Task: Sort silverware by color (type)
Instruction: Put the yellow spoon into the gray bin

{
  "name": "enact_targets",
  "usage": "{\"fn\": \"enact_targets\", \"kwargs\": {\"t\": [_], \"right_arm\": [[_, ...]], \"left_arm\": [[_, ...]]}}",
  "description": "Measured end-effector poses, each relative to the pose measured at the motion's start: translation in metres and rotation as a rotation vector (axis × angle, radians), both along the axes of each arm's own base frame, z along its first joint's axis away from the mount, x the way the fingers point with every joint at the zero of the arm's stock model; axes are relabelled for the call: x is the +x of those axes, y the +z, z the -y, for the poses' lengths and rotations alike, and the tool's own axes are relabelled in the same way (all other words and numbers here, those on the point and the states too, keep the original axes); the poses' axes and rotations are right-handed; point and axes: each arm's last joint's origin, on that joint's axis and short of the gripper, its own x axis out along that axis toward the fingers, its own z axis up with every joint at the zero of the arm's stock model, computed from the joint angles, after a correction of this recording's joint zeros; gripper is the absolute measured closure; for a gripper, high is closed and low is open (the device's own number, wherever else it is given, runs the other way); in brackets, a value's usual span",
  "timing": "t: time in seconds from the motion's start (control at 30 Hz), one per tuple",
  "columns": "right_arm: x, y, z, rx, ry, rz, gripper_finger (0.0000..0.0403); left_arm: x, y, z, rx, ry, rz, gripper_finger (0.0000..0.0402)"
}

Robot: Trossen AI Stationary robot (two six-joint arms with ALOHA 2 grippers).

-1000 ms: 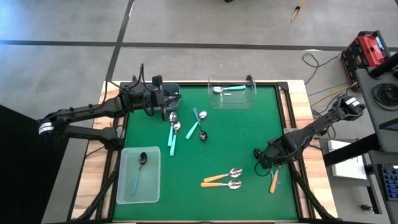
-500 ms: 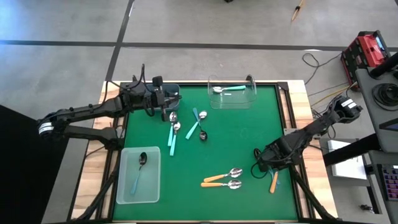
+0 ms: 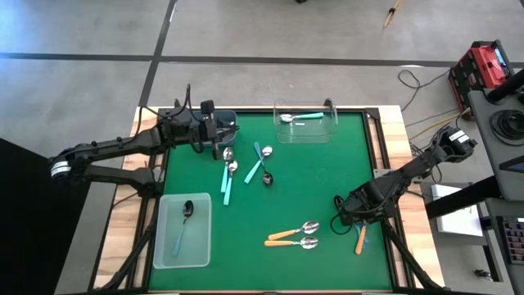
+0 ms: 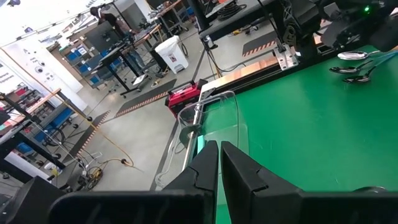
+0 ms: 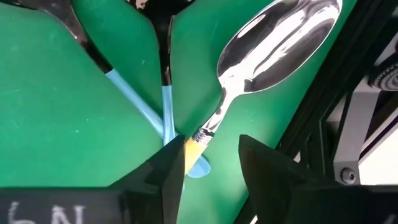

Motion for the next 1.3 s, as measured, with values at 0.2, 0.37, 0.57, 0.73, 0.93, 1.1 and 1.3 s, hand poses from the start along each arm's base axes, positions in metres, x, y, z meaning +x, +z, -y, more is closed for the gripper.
{"fn": "enact_targets", "kwargs": {"t": [0.2, 0.37, 0.57, 0.73, 0.93, 1.1, 1.3], "right_arm": [[-0.004, -0.005, 0.002, -0.012, -0.012, -0.021, 0.0257], [-0.004, -0.007, 0.003, -0.020, -0.016, -0.020, 0.0257], [-0.003, -0.009, 0.002, -0.023, -0.023, -0.024, 0.0257], [0.002, -0.017, -0.001, -0.026, -0.001, -0.031, 0.0257], [0.006, -0.026, -0.003, -0.035, 0.034, -0.061, 0.0257], [0.006, -0.030, -0.003, -0.043, 0.050, -0.071, 0.0267], [0.007, -0.030, -0.003, -0.040, 0.063, -0.056, 0.0316]], "left_arm": [[0.000, 0.000, 0.000, 0.000, 0.000, 0.000, 0.0400], [0.000, 0.000, 0.000, 0.000, 0.000, 0.000, 0.0400], [0.000, 0.000, 0.000, 0.000, 0.000, 0.000, 0.0400], [0.000, 0.000, 0.000, 0.000, 0.000, 0.000, 0.0400], [0.000, 0.000, 0.000, 0.000, 0.000, -0.001, 0.0400], [0.000, 0.000, 0.000, 0.000, 0.000, -0.001, 0.0400], [0.000, 0.000, 0.000, 0.000, 0.000, -0.001, 0.0400]]}}
